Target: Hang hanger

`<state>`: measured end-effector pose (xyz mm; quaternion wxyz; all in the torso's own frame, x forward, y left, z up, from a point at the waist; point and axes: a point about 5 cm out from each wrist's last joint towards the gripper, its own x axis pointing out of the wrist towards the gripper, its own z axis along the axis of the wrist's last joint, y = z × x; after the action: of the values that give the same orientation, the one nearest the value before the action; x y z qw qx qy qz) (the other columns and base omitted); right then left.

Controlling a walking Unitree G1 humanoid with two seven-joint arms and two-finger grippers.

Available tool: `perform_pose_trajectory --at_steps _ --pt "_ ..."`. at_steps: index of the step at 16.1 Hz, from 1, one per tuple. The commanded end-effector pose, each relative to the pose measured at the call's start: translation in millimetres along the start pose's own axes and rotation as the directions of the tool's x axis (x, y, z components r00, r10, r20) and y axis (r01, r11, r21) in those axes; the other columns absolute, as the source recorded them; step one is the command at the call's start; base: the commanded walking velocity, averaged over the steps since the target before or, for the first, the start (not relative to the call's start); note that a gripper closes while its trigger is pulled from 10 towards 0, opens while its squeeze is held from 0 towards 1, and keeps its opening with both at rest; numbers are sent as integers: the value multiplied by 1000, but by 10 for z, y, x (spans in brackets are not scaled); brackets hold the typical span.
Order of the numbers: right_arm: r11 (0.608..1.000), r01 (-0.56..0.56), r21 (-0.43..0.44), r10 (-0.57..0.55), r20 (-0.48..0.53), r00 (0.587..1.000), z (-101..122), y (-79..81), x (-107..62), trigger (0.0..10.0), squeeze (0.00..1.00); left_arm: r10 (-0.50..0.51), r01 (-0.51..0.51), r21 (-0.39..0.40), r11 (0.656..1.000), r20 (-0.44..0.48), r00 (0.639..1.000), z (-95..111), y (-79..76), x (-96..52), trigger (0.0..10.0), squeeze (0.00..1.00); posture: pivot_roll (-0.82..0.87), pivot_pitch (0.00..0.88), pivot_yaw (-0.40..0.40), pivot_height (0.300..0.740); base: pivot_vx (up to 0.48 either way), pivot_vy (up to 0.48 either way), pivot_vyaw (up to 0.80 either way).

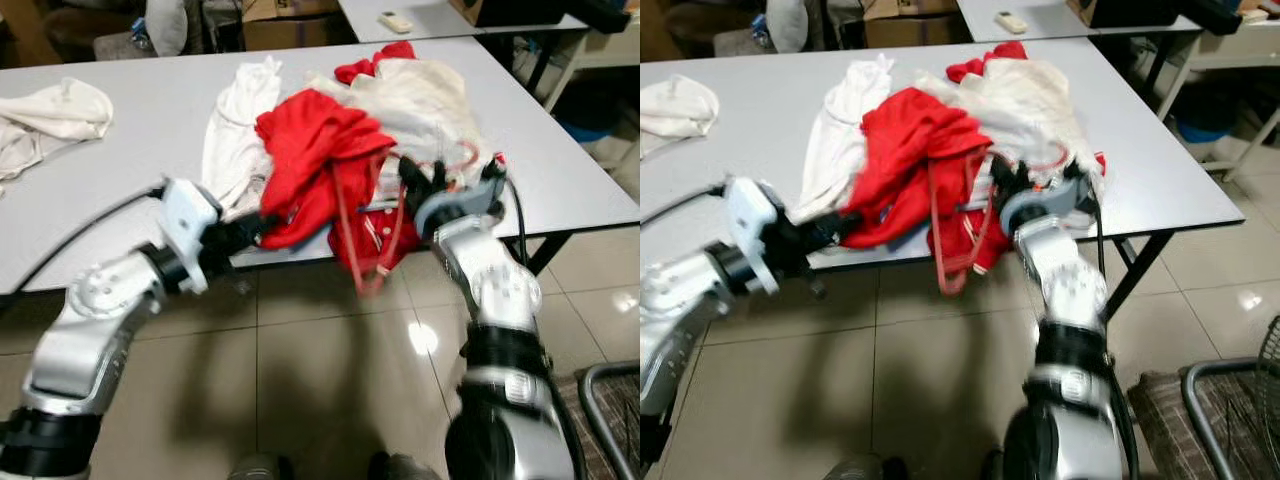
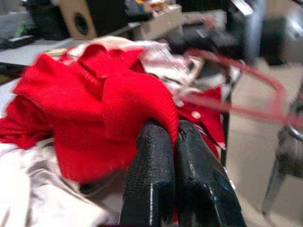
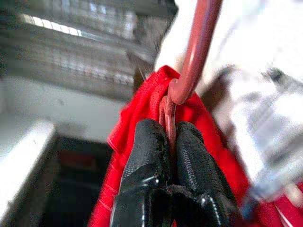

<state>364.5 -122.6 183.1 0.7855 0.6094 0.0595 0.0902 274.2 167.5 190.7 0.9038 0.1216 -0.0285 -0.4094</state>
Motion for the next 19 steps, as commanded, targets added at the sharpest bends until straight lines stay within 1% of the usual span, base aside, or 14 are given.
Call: perform_pose_trajectory --at_steps 1,2,3,5,6,7,8,9,10,11,12,16,18,19 --pt "995 -15 96 5 100 995 102 72 64 10000 0 -77 78 49 996 -26 997 -24 -101 -9 0 0 21 93 57 740 0 0 0" --pt "982 -65 179 37 156 987 146 179 156 10000 0 -159 164 62 985 -73 985 -125 -241 25 0 0 23 95 59 740 0 0 0" --pt "975 -84 206 48 171 984 147 216 190 10000 0 -179 182 53 982 -67 982 -138 -290 56 0 0 24 95 59 740 0 0 0" --pt "963 -104 250 56 191 980 70 304 299 10000 0 -212 213 -25 977 38 976 -60 -444 220 0 0 28 94 62 740 0 0 0" --pt "954 -106 279 53 191 980 -25 352 366 10000 0 -212 224 -88 971 134 968 45 -519 343 0 0 29 93 63 740 0 0 0" --pt "965 -108 240 64 182 981 -112 394 405 10000 0 -191 220 -133 966 205 960 142 -548 432 0 0 33 91 64 740 0 0 0" --pt "968 -108 224 69 177 982 -138 405 414 10000 0 -181 217 -148 965 225 957 170 -550 455 0 0 33 91 64 740 0 0 0" --pt "976 -95 195 66 154 986 -215 413 438 10000 0 -130 184 -181 966 274 953 251 -508 505 0 0 35 89 63 740 0 0 0" --pt "979 -94 179 69 141 988 -260 416 447 10000 0 -85 145 -189 971 295 952 294 -442 518 0 0 36 89 62 740 0 0 0" --pt "982 -91 166 69 131 989 -312 398 451 10000 0 3 54 -181 982 302 953 334 -272 491 0 0 38 88 62 740 0 0 0" --pt "982 -88 169 65 134 989 -319 372 452 10000 0 47 3 -170 986 293 955 336 -171 449 0 0 39 88 61 740 0 0 0" --pt "985 -70 160 40 181 983 -176 271 432 10000 0 84 -67 -83 994 225 971 327 59 301 0 0 40 83 63 740 0 0 0" --pt "984 -60 167 24 207 978 -105 222 423 10000 0 74 -63 -63 996 200 977 315 112 252 0 0 42 85 67 740 0 0 0" --pt "984 -51 172 12 222 975 -67 192 418 10000 0 40 -28 -63 998 192 981 315 103 233 0 0 44 87 68 740 0 0 0"
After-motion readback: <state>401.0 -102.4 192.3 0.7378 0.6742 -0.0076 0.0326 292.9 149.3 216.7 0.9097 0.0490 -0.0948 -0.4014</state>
